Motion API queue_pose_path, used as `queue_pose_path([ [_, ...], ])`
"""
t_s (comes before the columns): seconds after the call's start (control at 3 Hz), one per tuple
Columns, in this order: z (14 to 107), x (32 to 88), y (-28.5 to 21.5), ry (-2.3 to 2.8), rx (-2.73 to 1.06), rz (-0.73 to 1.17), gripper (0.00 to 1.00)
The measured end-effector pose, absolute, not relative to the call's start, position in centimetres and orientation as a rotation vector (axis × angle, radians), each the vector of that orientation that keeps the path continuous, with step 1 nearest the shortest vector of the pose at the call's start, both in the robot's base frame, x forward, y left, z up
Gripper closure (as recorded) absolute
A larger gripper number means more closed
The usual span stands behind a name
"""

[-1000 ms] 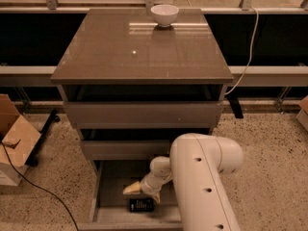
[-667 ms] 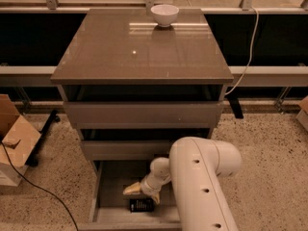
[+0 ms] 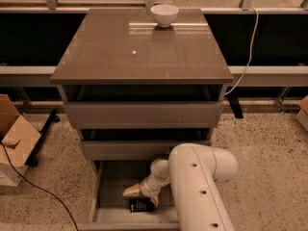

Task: Pick rxbar chocolate from bottom drawer and place on counter

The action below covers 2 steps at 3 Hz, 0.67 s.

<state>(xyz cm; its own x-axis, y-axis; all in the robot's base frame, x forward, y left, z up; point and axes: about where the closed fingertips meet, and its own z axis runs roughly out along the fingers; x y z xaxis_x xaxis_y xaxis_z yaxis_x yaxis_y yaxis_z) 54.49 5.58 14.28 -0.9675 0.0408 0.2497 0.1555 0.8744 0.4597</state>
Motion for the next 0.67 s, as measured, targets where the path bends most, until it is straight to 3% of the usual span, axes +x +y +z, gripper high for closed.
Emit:
queue_pose_path([
  [0.33,13.67,54.41,5.7,-2.796,-0.158,-0.73,0.0],
  [0.67,13.38,54.32,5.78,-2.787,-0.163,-0.737,0.19],
])
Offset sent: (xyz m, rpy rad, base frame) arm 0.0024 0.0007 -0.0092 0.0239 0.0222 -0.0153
